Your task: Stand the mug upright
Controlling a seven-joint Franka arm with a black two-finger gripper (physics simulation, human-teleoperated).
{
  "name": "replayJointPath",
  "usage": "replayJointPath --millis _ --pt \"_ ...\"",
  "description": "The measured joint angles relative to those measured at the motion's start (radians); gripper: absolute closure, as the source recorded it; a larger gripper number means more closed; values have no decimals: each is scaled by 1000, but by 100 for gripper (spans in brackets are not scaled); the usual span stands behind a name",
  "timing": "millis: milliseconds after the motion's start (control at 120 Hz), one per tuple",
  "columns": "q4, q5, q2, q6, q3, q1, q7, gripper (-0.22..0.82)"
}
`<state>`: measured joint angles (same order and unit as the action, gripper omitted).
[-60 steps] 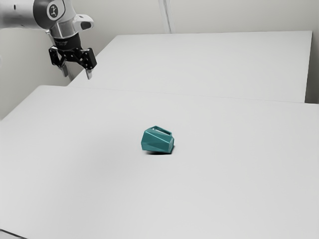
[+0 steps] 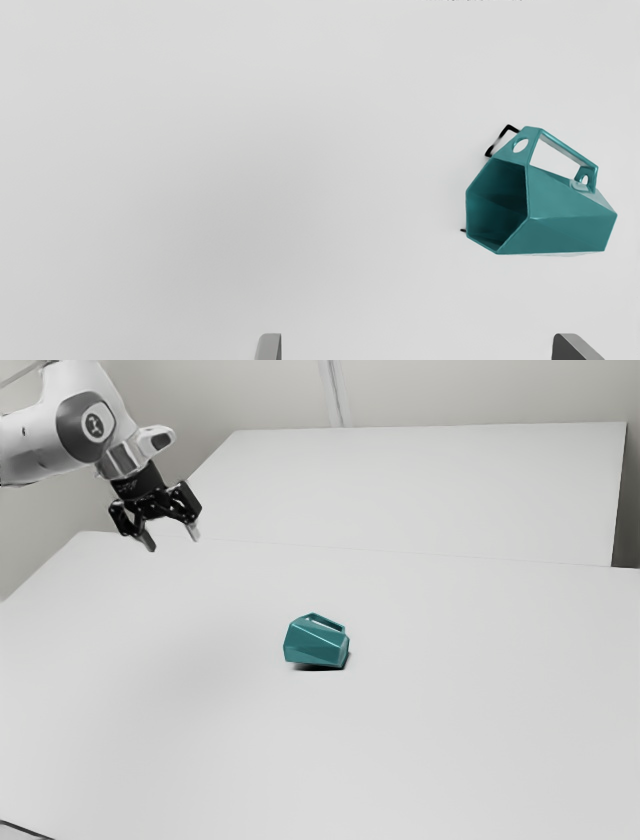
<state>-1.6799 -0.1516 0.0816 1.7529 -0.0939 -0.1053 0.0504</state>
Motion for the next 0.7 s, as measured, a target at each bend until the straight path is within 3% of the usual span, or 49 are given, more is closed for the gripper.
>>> replayJointPath --millis 167,392,700 --pt "-116 -145 5 135 -53 43 -18 2" --pt "-214 -391 32 233 -132 21 -111 2" --pt "-207 -643 158 95 -249 25 -306 2"
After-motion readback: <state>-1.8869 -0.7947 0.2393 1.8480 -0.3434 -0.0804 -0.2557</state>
